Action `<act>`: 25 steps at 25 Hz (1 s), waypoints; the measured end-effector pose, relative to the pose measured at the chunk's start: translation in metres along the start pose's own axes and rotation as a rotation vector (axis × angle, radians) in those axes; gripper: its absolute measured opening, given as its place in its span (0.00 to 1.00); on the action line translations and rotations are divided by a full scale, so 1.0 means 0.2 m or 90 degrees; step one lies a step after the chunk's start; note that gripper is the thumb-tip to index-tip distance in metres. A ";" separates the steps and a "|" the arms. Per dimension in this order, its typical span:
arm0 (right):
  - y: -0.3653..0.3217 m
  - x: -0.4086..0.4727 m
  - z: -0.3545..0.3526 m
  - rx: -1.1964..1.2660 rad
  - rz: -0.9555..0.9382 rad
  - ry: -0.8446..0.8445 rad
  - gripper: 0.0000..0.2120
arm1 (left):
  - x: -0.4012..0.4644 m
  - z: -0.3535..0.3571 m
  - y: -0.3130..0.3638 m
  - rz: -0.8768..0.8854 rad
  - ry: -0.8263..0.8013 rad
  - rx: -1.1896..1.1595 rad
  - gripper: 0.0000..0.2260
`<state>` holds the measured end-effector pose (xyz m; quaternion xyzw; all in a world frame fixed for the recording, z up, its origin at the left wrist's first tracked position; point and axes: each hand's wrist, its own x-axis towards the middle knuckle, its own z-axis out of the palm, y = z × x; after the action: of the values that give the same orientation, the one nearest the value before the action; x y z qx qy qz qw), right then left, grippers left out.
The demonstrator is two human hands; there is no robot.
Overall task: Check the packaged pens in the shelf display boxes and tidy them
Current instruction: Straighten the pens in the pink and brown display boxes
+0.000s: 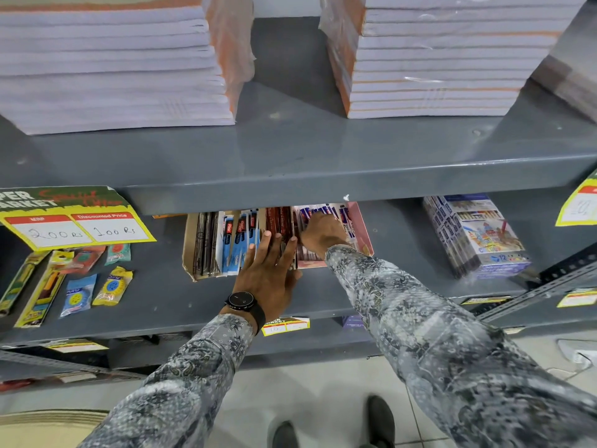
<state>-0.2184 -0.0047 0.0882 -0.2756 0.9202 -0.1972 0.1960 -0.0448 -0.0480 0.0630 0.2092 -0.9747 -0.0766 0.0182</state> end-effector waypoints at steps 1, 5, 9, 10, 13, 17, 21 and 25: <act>-0.01 0.00 0.00 0.000 0.001 0.009 0.19 | 0.00 0.00 0.00 -0.001 -0.001 0.005 0.30; 0.00 0.01 -0.01 0.089 0.038 0.013 0.19 | 0.00 0.00 0.00 -0.001 -0.003 0.005 0.30; 0.02 -0.01 -0.03 0.090 0.043 -0.017 0.17 | 0.00 -0.01 0.01 -0.004 -0.010 0.004 0.30; 0.02 -0.01 -0.03 0.071 0.037 -0.017 0.17 | 0.00 -0.01 0.02 -0.004 -0.011 0.002 0.30; 0.00 -0.02 -0.03 0.021 0.022 -0.009 0.19 | 0.01 -0.01 0.02 -0.004 -0.019 0.007 0.30; 0.01 -0.03 -0.02 -0.033 -0.002 0.003 0.20 | 0.00 -0.01 0.01 -0.005 -0.018 0.016 0.30; 0.02 -0.02 -0.03 0.037 -0.003 -0.005 0.16 | 0.00 -0.01 0.00 -0.007 -0.027 0.017 0.31; 0.06 0.03 -0.05 0.330 0.115 -0.024 0.10 | 0.00 -0.02 0.01 -0.015 -0.025 0.002 0.31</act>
<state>-0.2323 0.0046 0.0892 -0.1369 0.8561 -0.4027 0.2937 -0.0457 -0.0465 0.0671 0.2193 -0.9724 -0.0794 -0.0018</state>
